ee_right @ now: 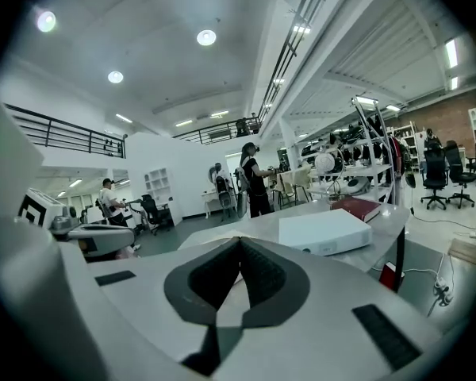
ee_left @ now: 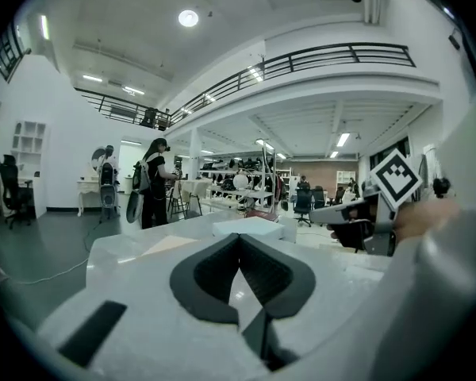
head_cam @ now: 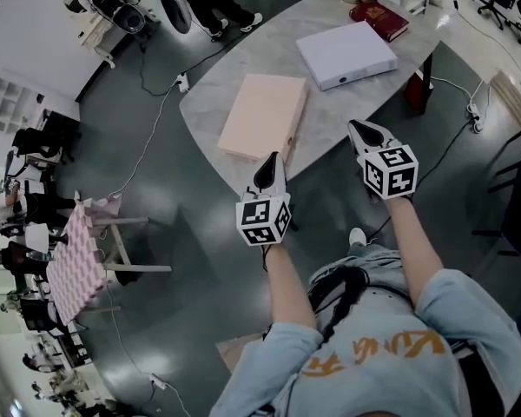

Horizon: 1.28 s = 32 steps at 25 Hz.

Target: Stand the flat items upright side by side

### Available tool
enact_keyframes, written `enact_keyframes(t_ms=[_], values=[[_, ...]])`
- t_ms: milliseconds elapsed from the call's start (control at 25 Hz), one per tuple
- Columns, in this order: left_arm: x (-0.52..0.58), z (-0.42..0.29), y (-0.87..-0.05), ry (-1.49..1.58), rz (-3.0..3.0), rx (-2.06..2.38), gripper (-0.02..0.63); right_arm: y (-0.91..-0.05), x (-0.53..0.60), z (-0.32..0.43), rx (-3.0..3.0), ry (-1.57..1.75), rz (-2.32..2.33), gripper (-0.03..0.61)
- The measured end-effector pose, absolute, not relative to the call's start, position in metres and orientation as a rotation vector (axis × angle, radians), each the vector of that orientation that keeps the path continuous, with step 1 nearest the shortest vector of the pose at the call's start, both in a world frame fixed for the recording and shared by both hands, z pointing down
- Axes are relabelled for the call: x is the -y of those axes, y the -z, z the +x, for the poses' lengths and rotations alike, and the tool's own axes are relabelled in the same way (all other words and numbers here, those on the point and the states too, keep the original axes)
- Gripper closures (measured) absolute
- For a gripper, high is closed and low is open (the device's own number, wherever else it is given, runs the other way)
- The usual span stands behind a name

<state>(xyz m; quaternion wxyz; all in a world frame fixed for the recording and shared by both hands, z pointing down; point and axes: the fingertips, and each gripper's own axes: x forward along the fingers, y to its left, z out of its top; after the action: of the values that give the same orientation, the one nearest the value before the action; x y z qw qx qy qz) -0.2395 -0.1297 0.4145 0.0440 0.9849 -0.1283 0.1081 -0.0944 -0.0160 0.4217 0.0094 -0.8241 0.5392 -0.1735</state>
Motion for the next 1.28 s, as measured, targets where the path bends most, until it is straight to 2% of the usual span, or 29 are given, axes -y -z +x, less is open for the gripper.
enact_keyframes(t_ms=[480,1160,1280], values=[[0.213,-0.192,-0.438,-0.487,3.002,0.468,0.601,-0.450,0.096,-0.038,-1.695,0.635,-2.523,0.577],[0.363,-0.129,-0.509,-0.777,2.938,0.194,0.601,-0.518,0.214,-0.005,-1.489,0.860,-2.581,0.577],[0.380,-0.123,-0.522,-0.805,2.906,0.138,0.584,-0.530,0.224,-0.010,-1.463,0.898,-2.599,0.577]])
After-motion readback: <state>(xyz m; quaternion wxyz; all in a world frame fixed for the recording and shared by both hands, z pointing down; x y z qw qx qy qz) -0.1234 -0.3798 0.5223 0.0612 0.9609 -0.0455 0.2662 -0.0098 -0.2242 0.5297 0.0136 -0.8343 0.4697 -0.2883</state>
